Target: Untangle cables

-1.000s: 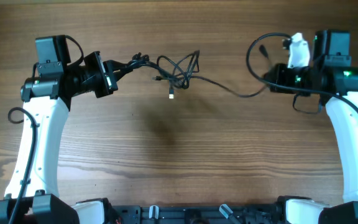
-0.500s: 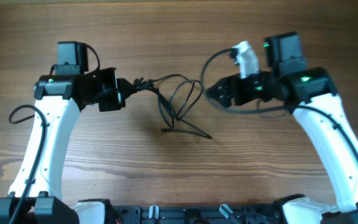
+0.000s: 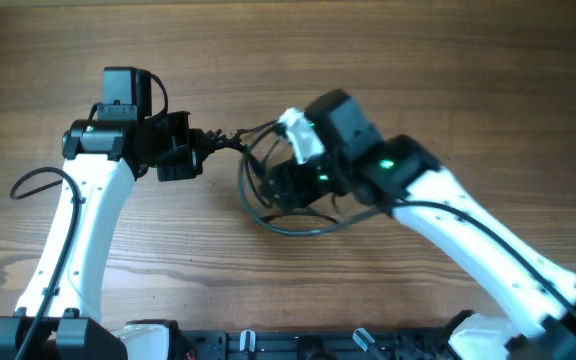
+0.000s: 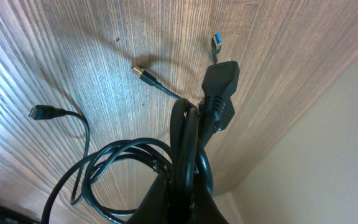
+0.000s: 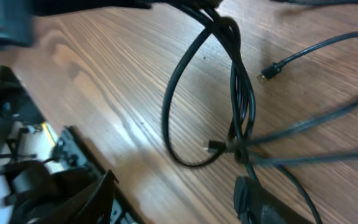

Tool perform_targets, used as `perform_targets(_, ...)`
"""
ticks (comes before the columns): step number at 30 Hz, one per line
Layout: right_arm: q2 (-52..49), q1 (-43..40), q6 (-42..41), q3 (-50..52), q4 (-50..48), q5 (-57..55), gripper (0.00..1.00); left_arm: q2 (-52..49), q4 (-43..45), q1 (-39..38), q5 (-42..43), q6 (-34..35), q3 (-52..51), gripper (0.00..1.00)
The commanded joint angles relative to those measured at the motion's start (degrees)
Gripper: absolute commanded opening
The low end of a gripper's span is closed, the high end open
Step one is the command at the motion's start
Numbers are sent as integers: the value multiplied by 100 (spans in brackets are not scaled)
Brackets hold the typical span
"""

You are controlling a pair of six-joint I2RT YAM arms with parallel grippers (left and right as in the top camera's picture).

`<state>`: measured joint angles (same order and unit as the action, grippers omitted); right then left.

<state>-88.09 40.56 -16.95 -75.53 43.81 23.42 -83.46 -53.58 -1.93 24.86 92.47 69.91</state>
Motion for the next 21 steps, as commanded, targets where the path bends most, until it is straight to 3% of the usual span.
perform_targets(1, -483, 225, -107, -52, -330, -284, 63, 24, 9, -20, -28, 98, 24, 4)
perform_targets(5, -820, 278, -129, -52, -868, -385, 62, 24, 11, -20, -26, 98, 24, 4)
perform_targets(7, -1027, 278, -133, -52, -992, -365, 55, 24, 11, -20, -28, 98, 24, 4)
perform_targets(11, -1084, 273, -127, -52, -1285, -83, 26, 24, -9, -20, -31, -28, 24, 4)
perform_targets(12, -1003, 243, -127, -66, -1298, -87, 15, 24, -13, -20, -33, -184, 24, 4)
perform_targets(14, -728, 94, -166, -164, -1268, -85, 4, 24, -17, -20, -66, -592, 24, 4)
perform_targets(21, 1073, -1335, -479, -264, -1322, 518, 5, 24, -197, -20, -566, -1917, 17, 4)
